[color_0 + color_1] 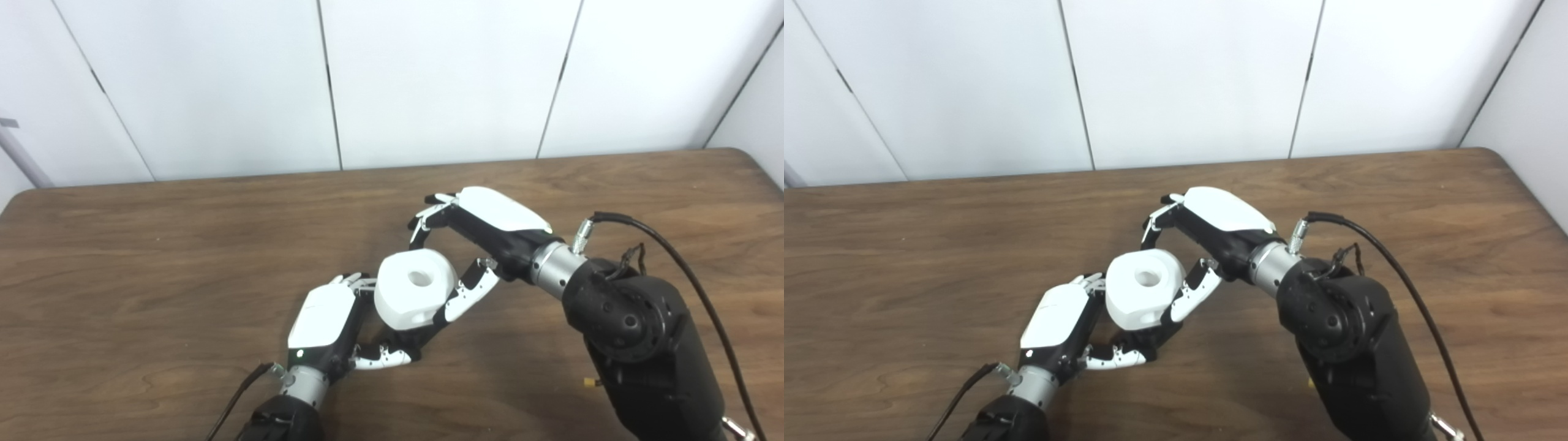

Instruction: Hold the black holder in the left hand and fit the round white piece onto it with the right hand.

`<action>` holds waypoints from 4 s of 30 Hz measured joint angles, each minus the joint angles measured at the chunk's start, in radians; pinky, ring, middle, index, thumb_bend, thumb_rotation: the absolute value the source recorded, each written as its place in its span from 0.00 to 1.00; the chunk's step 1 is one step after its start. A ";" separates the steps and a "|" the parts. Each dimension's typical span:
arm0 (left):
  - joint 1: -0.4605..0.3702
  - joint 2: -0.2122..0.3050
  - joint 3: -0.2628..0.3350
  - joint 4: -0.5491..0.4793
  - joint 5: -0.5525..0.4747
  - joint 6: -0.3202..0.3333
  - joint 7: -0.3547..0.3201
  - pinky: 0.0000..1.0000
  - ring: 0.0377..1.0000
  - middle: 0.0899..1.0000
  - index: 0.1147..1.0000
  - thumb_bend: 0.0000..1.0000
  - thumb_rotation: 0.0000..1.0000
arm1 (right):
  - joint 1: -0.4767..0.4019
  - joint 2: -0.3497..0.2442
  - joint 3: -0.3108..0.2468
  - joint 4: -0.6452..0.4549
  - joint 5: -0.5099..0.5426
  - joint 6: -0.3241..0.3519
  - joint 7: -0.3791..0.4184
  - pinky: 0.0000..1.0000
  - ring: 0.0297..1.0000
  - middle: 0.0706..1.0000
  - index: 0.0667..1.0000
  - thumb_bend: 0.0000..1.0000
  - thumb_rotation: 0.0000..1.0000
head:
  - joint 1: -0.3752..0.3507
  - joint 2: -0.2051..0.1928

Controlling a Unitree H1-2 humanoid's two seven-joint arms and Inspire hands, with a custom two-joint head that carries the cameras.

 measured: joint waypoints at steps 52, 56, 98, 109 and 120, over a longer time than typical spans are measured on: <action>-0.002 -0.003 -0.006 -0.011 0.008 0.027 -0.010 0.93 0.88 0.77 0.42 0.52 0.05 | -0.001 -0.043 0.026 0.036 0.016 -0.005 -0.027 1.00 0.97 0.80 0.45 0.52 0.13 | -0.025 0.017; -0.002 -0.002 -0.007 -0.013 0.008 0.030 -0.012 0.93 0.89 0.77 0.42 0.52 0.05 | 0.006 -0.043 0.030 0.038 0.016 -0.005 -0.027 1.00 0.97 0.80 0.45 0.52 0.13 | -0.025 0.018; -0.001 -0.004 -0.012 -0.022 0.008 0.039 -0.017 0.94 0.88 0.77 0.42 0.52 0.05 | 0.042 -0.039 0.059 0.087 0.026 -0.016 -0.106 0.96 0.98 0.81 0.45 0.52 0.13 | -0.020 0.025; -0.001 -0.005 -0.014 -0.025 0.008 0.042 -0.019 0.94 0.89 0.77 0.42 0.52 0.05 | 0.047 -0.046 0.061 0.088 0.027 -0.031 -0.107 0.96 0.99 0.81 0.45 0.52 0.16 | -0.020 0.023; -0.001 -0.005 -0.016 -0.025 0.009 0.042 -0.019 0.94 0.88 0.77 0.42 0.52 0.05 | 0.049 -0.065 0.071 0.088 0.006 -0.042 -0.110 1.00 1.00 0.88 0.65 1.00 0.41 | -0.025 0.021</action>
